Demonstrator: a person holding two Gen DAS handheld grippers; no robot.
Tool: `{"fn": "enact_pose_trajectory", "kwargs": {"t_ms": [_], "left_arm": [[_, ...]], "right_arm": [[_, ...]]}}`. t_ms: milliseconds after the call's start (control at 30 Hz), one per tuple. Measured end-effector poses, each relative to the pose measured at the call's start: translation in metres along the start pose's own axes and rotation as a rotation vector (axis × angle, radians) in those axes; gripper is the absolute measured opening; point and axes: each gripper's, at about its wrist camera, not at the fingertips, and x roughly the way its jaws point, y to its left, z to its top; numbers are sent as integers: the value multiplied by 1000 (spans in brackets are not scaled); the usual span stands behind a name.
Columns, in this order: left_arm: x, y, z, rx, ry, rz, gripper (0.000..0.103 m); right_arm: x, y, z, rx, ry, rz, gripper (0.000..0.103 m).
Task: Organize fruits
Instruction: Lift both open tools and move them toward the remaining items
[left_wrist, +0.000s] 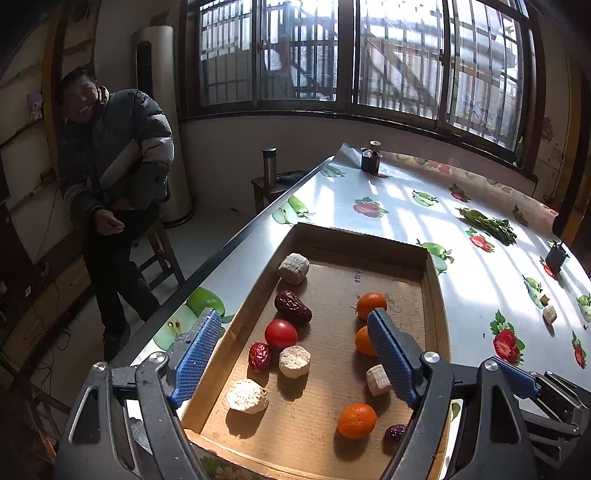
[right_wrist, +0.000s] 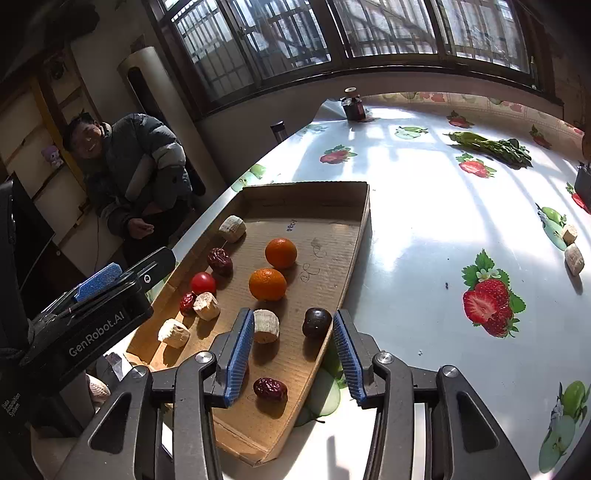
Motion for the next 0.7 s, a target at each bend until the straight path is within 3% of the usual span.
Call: {"fn": "enact_pose_trajectory", "kwargs": {"t_ms": [400, 700], "left_arm": [[-19, -30, -1, 60, -26, -24, 81], [-19, -57, -3, 109, -14, -43, 82]], "right_arm": [[-23, -19, -8, 37, -33, -9, 54], [-40, -56, -10, 96, -56, -46, 56]]}}
